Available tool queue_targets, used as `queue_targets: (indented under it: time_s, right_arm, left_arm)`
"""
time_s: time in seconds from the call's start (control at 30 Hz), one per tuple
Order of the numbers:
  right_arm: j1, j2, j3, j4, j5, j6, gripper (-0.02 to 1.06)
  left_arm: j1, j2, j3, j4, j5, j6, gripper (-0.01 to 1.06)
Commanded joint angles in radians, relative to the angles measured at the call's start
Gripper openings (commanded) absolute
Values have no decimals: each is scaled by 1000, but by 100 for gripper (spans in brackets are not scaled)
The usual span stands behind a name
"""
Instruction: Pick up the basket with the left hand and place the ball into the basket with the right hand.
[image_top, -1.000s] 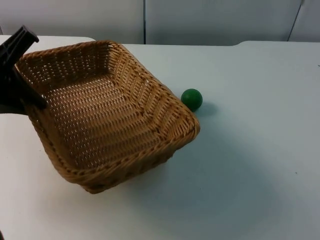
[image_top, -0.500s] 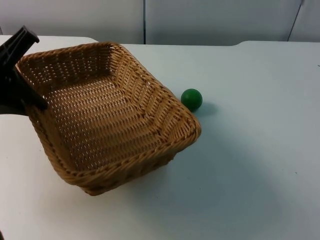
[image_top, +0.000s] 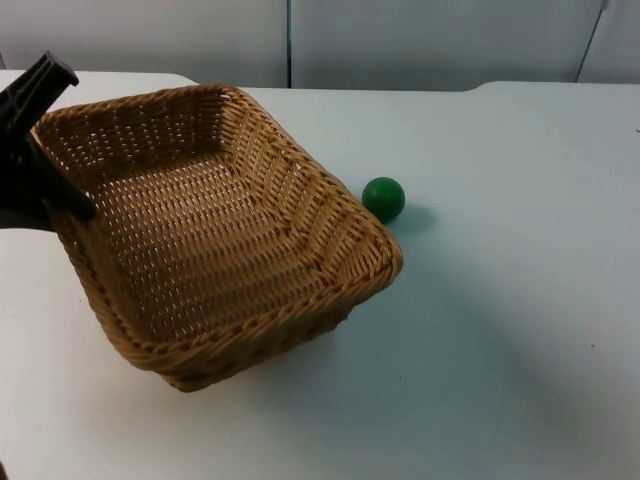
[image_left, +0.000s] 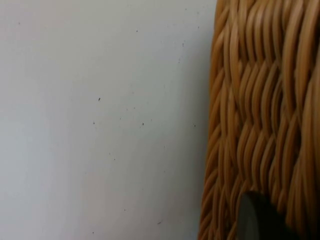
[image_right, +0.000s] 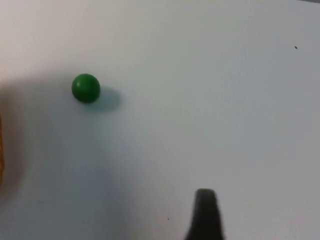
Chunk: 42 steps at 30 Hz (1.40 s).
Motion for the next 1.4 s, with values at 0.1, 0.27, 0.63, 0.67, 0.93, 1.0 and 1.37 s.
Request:
queue_targets:
  time_s: [0.1, 0.27, 0.63, 0.67, 0.93, 1.0, 1.37]
  right_arm:
    - [-6, 232, -148, 81, -9, -31, 103]
    - [-6, 449, -210, 205, -16, -44, 105]
    - [-4, 690, -227, 419, -195, -203, 103]
    - [-4, 690, -227, 419, -195, -203, 103]
    - [52, 788, -344, 410, -199, -260, 59]
    - [68, 806, -366, 410, -201, -272, 58]
    - [160, 1032, -592, 410, -166, -268, 58]
  left_arm:
    - [1, -17, -6, -18, 21, -4, 0]
    - [1, -17, -6, -16, 19, -4, 0]
    - [1, -17, -6, -16, 15, -4, 0]
    - [1, -17, -6, -16, 15, -4, 0]
    - [1, -17, -6, -16, 13, -4, 0]
    - [1, -17, -6, -16, 13, -4, 0]
    - [1, -17, -6, -16, 13, -4, 0]
